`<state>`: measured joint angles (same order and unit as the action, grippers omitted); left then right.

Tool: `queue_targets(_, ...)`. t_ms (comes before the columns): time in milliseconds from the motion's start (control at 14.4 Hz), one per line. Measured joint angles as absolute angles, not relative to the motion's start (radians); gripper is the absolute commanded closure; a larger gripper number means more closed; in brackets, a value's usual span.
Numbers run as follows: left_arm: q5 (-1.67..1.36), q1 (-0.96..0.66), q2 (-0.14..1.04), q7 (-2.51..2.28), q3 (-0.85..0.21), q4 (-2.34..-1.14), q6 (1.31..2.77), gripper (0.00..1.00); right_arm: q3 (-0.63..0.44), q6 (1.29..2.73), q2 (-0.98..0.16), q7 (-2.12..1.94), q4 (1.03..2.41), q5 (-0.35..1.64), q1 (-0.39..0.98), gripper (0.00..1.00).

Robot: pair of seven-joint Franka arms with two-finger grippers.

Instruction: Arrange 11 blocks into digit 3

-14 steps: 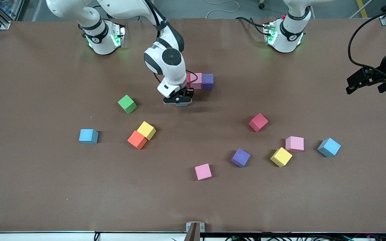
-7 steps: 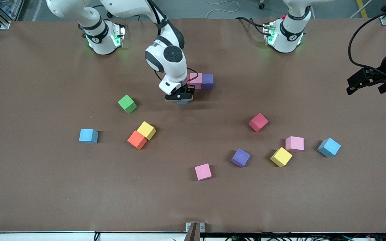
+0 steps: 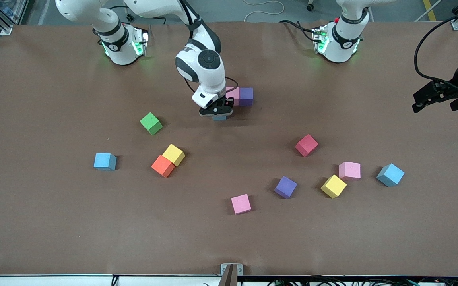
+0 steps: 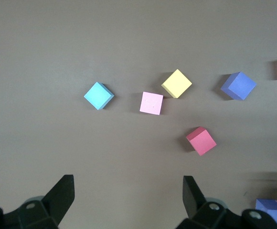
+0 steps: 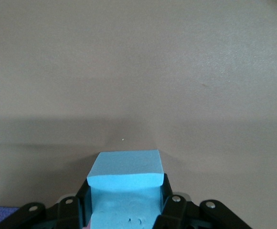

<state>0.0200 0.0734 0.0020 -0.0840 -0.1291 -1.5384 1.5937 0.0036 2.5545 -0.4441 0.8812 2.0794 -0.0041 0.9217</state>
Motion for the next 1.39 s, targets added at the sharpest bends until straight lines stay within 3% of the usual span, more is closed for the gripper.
queue_targets(1389,0.020,0.076,0.003,-0.084,-0.129,-1.544,1.594,0.00,0.004,2.559,-0.429,0.897,2.104,-0.004,0.945,1.00)
